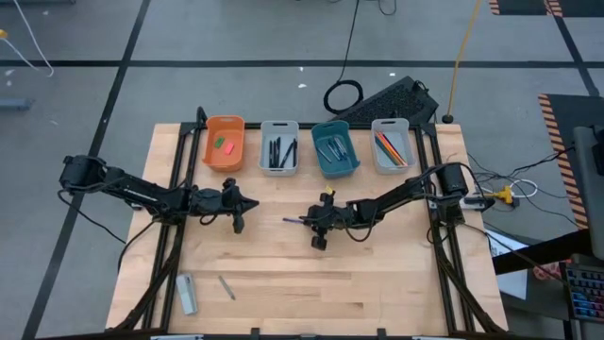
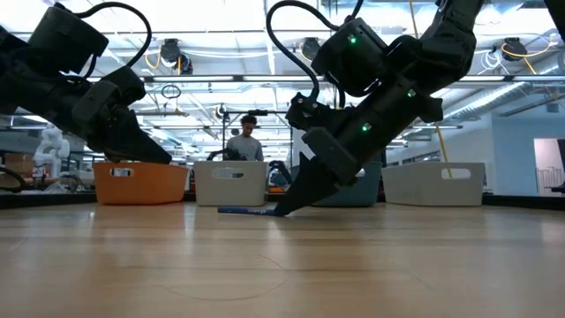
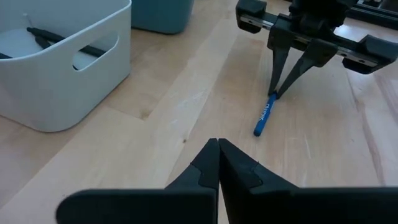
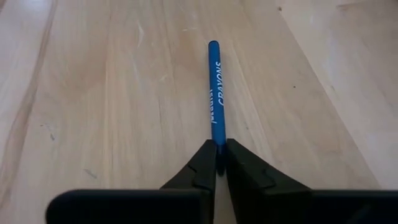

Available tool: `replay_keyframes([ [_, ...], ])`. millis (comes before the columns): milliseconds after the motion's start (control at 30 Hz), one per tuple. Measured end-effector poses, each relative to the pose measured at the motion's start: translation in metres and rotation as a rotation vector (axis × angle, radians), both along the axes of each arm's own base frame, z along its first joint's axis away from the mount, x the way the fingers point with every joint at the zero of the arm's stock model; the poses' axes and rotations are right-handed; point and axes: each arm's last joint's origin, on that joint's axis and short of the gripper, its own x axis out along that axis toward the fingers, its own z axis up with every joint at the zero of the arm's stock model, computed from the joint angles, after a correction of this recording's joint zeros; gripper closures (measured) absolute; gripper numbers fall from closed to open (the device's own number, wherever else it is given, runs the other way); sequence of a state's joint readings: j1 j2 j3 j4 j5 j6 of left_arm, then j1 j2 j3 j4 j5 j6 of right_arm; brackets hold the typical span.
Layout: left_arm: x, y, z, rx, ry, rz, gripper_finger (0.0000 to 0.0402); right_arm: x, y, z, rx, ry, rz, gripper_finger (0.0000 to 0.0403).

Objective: Sort crayons/erasers/pens/pencils in bins
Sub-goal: Put the blue crayon into the blue bin

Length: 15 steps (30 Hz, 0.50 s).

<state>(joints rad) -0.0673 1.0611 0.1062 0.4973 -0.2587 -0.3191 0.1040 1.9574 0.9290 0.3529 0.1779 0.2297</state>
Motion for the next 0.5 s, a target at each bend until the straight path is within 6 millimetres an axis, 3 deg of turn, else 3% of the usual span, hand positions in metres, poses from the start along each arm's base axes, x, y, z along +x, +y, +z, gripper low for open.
replay_keyframes([
  [267,0.000,0.000,0.000,0.000,0.003,-0.002,0.0392,-0.001,-0.001,0.010,0.028,-0.020,-0.026,0.0381],
  [500,0.000,0.000,-0.001,-0.001,0.009,-0.004,0.0388,-0.003,-0.001,0.033,0.041,-0.077,-0.033,0.0381],
])
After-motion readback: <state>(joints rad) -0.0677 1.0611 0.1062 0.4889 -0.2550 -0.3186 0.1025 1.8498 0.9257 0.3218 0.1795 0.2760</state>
